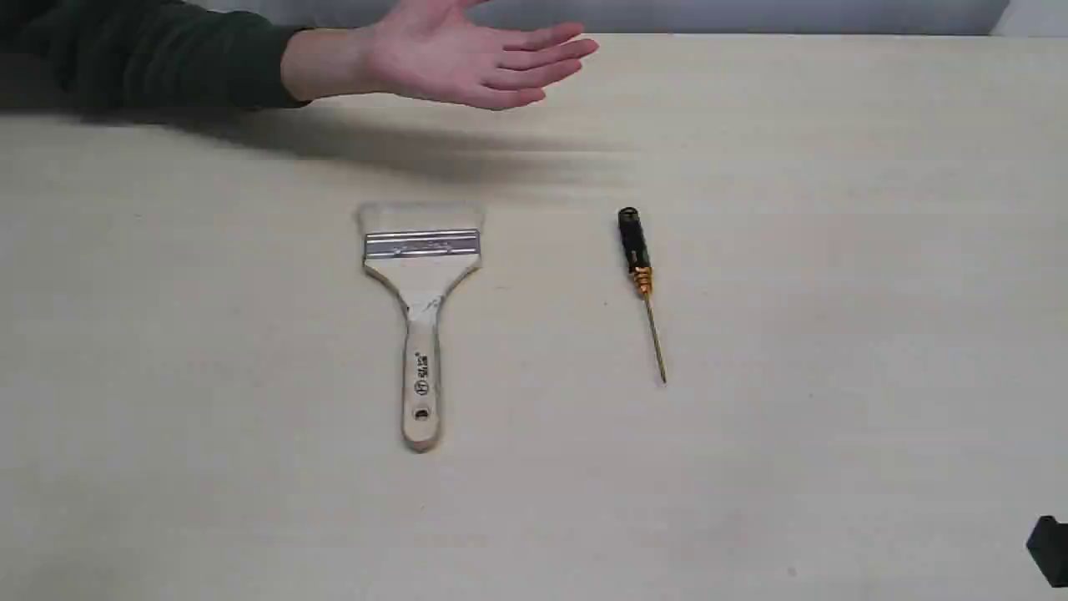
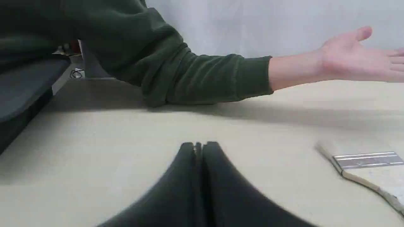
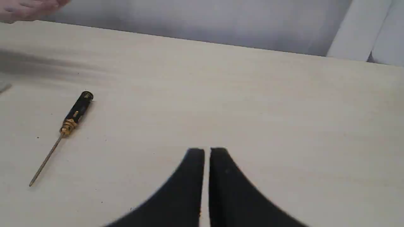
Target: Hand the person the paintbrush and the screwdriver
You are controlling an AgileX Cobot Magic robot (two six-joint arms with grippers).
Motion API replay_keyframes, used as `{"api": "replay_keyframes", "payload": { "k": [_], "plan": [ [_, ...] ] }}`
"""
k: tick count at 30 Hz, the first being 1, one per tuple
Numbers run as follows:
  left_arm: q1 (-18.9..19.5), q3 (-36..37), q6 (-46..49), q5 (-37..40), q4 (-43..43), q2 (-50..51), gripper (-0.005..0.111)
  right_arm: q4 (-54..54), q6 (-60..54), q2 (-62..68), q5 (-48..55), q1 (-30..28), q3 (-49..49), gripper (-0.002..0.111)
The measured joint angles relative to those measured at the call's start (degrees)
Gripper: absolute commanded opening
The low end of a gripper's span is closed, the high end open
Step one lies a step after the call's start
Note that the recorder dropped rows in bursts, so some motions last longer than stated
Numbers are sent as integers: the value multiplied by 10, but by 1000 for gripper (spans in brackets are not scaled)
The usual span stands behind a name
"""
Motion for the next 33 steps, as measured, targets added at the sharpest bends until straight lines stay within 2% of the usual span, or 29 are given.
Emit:
{"api": "replay_keyframes", "payload": {
  "k": [18,33],
  "plan": [
    [0,0,0,0,0,0,0,0,0,0,-4,0,0,5],
    [0,0,0,0,0,0,0,0,0,0,-159,0,0,5]
  ]
}}
